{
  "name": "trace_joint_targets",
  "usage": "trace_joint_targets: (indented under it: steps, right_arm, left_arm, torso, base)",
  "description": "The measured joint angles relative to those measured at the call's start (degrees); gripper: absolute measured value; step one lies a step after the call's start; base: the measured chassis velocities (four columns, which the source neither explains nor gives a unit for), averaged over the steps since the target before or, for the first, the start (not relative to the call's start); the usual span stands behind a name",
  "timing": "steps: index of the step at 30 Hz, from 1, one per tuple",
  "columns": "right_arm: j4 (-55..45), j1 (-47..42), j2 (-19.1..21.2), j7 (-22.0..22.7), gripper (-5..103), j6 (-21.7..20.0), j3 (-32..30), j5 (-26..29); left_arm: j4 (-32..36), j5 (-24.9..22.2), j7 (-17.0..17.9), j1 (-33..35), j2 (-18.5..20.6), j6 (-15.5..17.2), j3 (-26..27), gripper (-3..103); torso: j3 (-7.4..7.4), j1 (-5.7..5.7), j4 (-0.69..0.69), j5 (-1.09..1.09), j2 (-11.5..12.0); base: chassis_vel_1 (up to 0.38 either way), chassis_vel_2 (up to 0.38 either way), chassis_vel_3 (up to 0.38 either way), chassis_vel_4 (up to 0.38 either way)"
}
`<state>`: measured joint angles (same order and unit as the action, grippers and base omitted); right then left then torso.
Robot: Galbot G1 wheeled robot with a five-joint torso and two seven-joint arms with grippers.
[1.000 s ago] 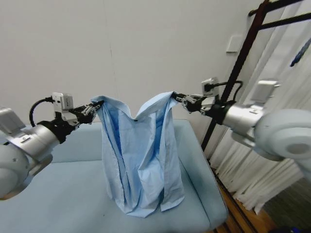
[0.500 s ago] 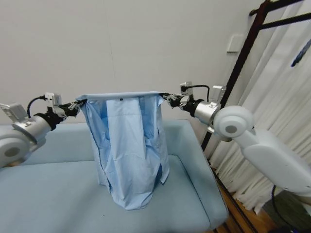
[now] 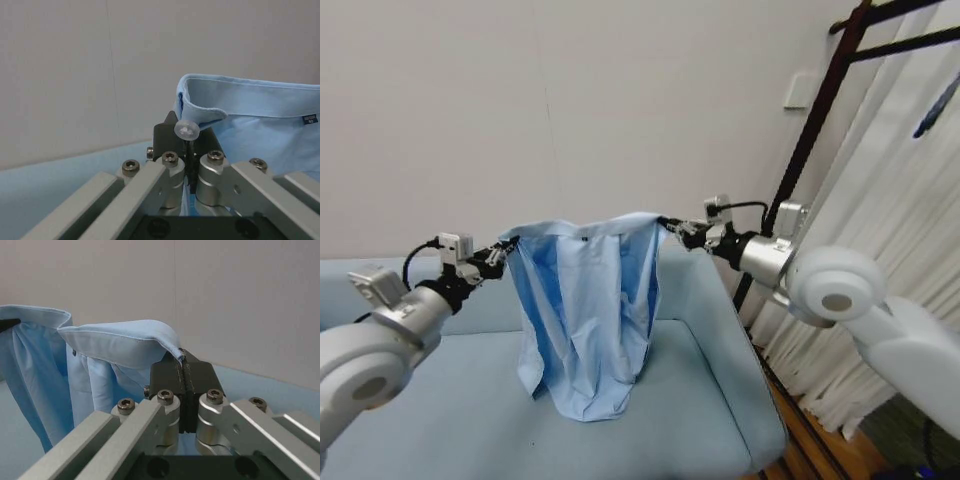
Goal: Pick up the clothes from the sofa and hang them on the clothes hanger.
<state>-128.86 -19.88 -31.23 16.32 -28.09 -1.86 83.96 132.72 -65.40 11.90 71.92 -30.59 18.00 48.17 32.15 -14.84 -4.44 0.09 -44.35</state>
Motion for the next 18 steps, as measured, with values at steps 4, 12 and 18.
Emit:
trace_joint_targets:
  steps: [4,12,18]
  right_arm:
    - [1.0,-6.1,-2.9,-2.1,0,1.7,-0.8,-7.5]
    - [6.8,-8.8,-9.5,-5.5,0,5.6,1.1,-18.8]
    - [10.7,0.0,-11.9,-5.8,0,6.0,4.0,-18.1]
  left_arm:
    - [-4.8,6.3,-4.8,-2.2,-2.7,-3.9,-7.6,1]
    - [-15.0,10.7,-7.1,-14.3,-6.3,-9.0,-23.2,1]
    - [-20.1,8.7,-6.9,-28.7,-5.4,-8.7,-30.9,1]
  torso:
    - [0.01,-0.01,-0.02,0.0,0.0]
    - [0.02,-0.02,-0.03,0.0,0.0]
    - [0.04,-0.04,-0.03,-0.01,0.0]
  base:
    - [0.0,0.0,0.0,0.0]
    - [0.0,0.0,0.0,0.0]
    - [0.0,0.0,0.0,0.0]
